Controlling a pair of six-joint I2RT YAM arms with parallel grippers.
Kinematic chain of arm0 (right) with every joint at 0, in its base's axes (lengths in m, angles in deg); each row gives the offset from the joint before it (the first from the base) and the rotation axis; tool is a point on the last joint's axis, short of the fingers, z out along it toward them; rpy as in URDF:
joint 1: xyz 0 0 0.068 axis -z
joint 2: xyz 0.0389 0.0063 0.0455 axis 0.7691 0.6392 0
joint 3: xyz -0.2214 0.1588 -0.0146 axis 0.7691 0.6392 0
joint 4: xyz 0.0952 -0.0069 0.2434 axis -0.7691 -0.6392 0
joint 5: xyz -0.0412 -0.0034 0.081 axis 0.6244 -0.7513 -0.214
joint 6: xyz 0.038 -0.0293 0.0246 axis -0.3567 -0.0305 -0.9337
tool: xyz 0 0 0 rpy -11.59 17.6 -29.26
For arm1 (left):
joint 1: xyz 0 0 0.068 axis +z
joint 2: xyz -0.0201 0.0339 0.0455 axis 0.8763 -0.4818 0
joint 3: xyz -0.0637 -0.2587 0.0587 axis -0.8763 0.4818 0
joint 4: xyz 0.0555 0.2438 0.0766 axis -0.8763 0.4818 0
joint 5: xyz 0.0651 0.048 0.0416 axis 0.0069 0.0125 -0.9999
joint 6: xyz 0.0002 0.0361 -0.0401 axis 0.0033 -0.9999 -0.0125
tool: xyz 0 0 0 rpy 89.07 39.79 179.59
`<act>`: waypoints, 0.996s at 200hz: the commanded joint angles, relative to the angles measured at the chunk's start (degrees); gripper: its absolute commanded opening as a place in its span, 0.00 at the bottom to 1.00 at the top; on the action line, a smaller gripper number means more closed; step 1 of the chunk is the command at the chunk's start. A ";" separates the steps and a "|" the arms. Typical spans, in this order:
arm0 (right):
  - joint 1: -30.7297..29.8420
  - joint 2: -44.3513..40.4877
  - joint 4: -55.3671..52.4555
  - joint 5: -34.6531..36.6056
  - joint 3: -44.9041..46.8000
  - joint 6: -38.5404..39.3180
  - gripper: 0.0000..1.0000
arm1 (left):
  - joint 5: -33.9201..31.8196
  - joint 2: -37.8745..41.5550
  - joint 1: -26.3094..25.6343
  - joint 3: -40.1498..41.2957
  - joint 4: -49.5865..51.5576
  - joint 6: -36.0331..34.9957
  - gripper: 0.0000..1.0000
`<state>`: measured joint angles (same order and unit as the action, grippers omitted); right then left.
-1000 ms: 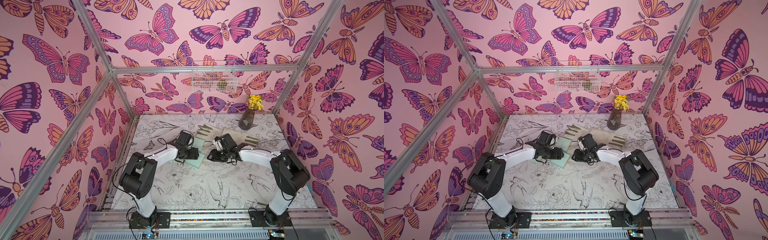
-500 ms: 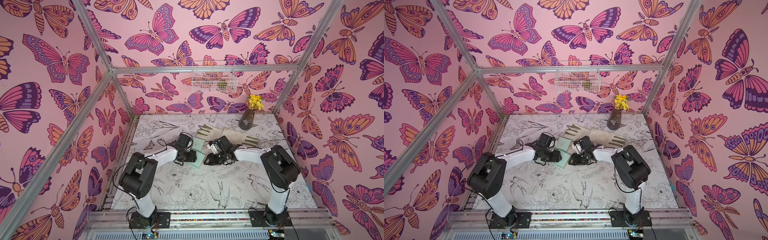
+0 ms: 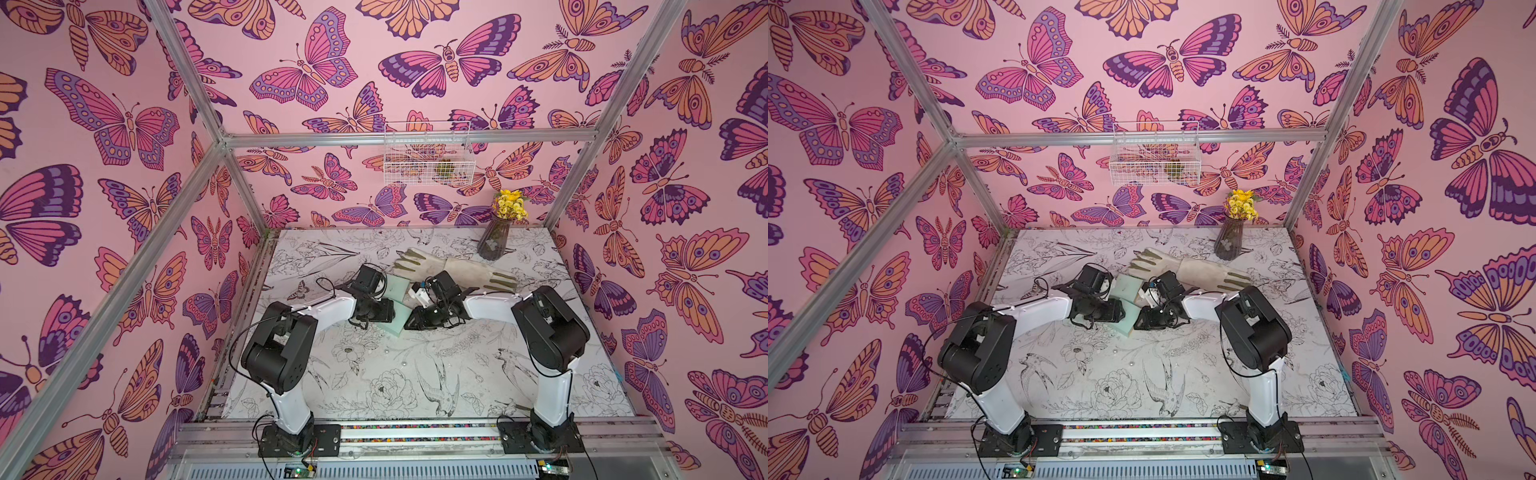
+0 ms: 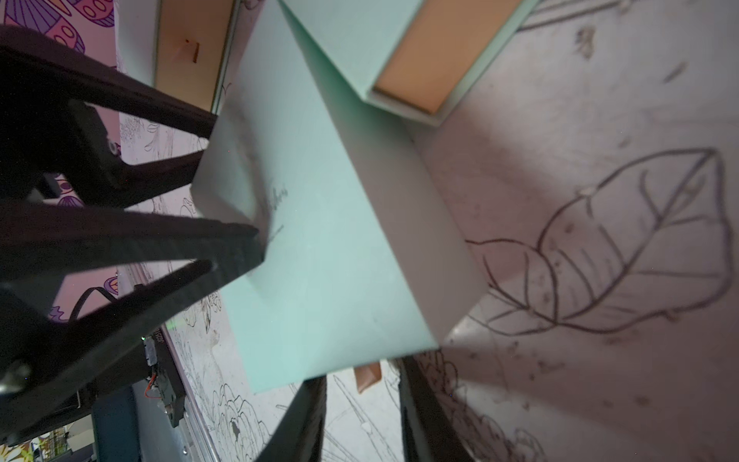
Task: Place the earrings into the drawer-style jewelry box
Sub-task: Open the drawer in the jewelry box.
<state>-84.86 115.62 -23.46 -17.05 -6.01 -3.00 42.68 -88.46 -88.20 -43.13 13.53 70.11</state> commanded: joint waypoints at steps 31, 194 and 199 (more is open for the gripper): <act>-0.13 2.14 1.01 -0.50 -1.47 0.42 0.25 | -0.69 -2.53 0.02 0.31 2.20 -1.22 0.62; 1.09 -2.57 1.14 1.28 3.76 0.54 0.00 | -4.11 -2.80 1.84 -0.33 4.12 -1.22 0.62; 1.32 -2.95 1.29 1.31 4.31 0.50 0.00 | -4.19 -2.85 1.95 -0.33 4.20 -1.27 0.62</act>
<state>-84.64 115.38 -21.51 -16.81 -4.22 -3.00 42.68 -89.18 -87.48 -43.88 13.40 69.92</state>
